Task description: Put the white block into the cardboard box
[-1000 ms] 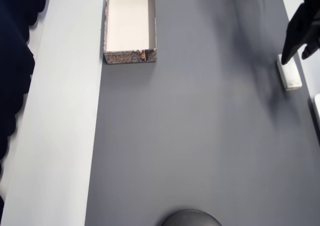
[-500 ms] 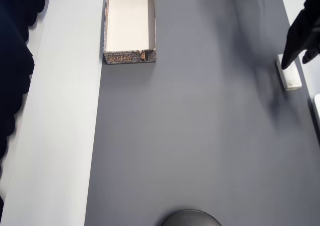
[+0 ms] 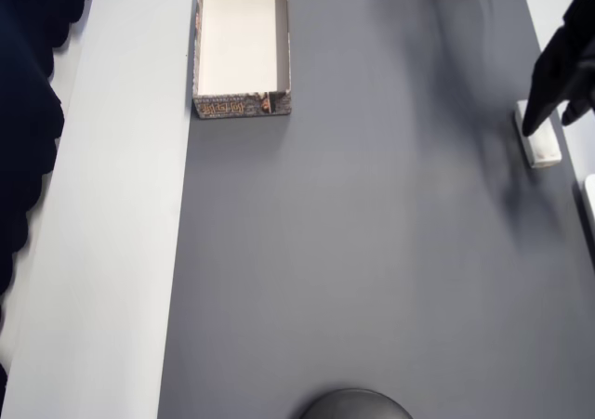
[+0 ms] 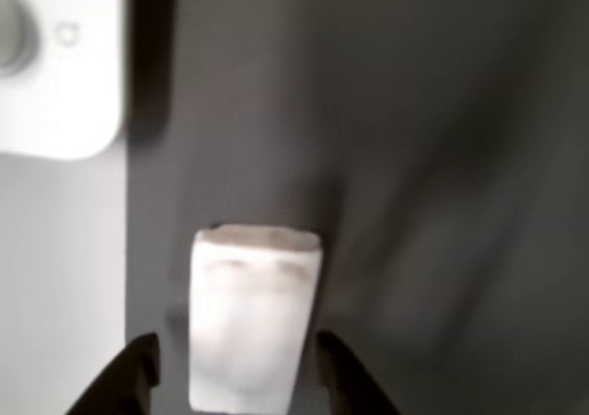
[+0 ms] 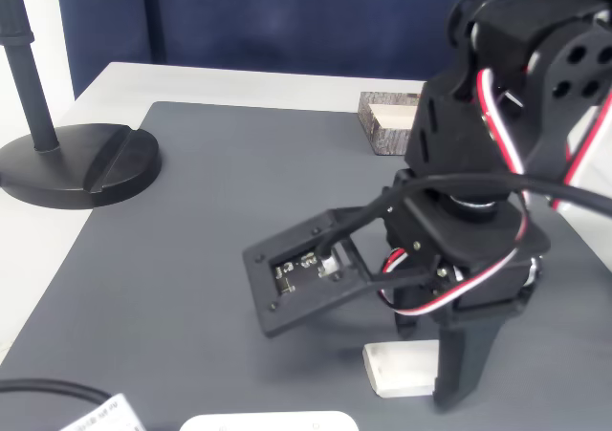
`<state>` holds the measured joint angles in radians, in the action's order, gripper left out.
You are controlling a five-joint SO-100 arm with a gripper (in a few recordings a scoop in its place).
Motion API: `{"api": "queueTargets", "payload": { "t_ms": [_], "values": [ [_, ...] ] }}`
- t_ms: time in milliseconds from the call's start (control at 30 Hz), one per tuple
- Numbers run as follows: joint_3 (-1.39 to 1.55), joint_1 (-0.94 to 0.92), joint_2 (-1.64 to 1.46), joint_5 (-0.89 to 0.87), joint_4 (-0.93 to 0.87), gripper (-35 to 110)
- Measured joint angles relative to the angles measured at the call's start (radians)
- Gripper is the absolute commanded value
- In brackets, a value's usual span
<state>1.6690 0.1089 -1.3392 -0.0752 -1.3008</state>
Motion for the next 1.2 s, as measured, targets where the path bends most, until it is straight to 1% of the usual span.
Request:
{"api": "queueTargets", "payload": {
  "t_ms": [633, 867, 1033, 1200],
  "values": [
    [-0.034, -0.009, 0.069, 0.000, 0.026, 24],
    [-0.038, -0.009, 0.072, 0.000, 0.031, 15],
    [-0.071, 0.003, 0.074, 0.000, -0.028, 11],
    [-0.074, 0.005, 0.074, 0.005, -0.055, 3]
  ]
}}
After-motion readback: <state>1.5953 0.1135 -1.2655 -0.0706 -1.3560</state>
